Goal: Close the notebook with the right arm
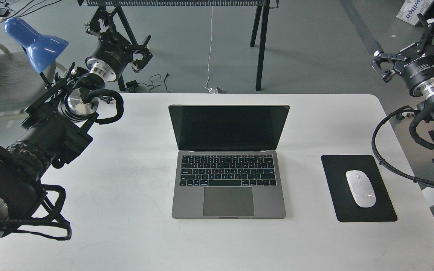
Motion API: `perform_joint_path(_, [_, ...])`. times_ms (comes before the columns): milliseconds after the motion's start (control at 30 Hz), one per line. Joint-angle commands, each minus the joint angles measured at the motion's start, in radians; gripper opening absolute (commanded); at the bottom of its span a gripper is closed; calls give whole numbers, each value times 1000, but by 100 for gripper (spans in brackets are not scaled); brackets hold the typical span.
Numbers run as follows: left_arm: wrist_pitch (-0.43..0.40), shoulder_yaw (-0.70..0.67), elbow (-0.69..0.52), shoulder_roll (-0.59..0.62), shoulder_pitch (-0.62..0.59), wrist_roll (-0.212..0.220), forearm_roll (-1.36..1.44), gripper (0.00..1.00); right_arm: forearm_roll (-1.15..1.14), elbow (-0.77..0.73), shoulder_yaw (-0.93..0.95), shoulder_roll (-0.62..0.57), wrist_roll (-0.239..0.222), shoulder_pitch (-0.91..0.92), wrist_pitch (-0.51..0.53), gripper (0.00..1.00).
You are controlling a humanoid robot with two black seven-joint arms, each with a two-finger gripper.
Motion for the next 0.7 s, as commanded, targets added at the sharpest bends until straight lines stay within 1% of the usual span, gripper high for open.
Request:
perform_joint_path(0, [0, -3, 0, 2, 0, -3, -2, 100, 11, -9, -1, 16, 4, -1, 0, 100])
perform_joint_path(200, [0, 0, 0, 2, 0, -1, -1, 100, 8, -6, -30, 12, 5, 0, 0, 100])
perform_joint_path(300, [0, 2, 0, 1, 3, 3, 4, 100, -3, -5, -83, -8, 5, 29, 0, 100])
perform_joint_path(400, [0, 3, 0, -1, 3, 3, 6, 100, -9, -8, -215, -49, 4, 109, 0, 100])
perform_joint_path(467, [0, 3, 0, -1, 3, 3, 6, 100, -8, -5, -337, -83, 5, 153, 0, 100])
perform_joint_path(567, [0, 3, -2, -1, 3, 5, 6, 100, -9, -5, -509, -85, 5, 230, 0, 100])
perform_joint_path(667, [0, 5, -2, -1, 3, 5, 6, 100, -11, -3, -635, -83, 4, 282, 0, 100])
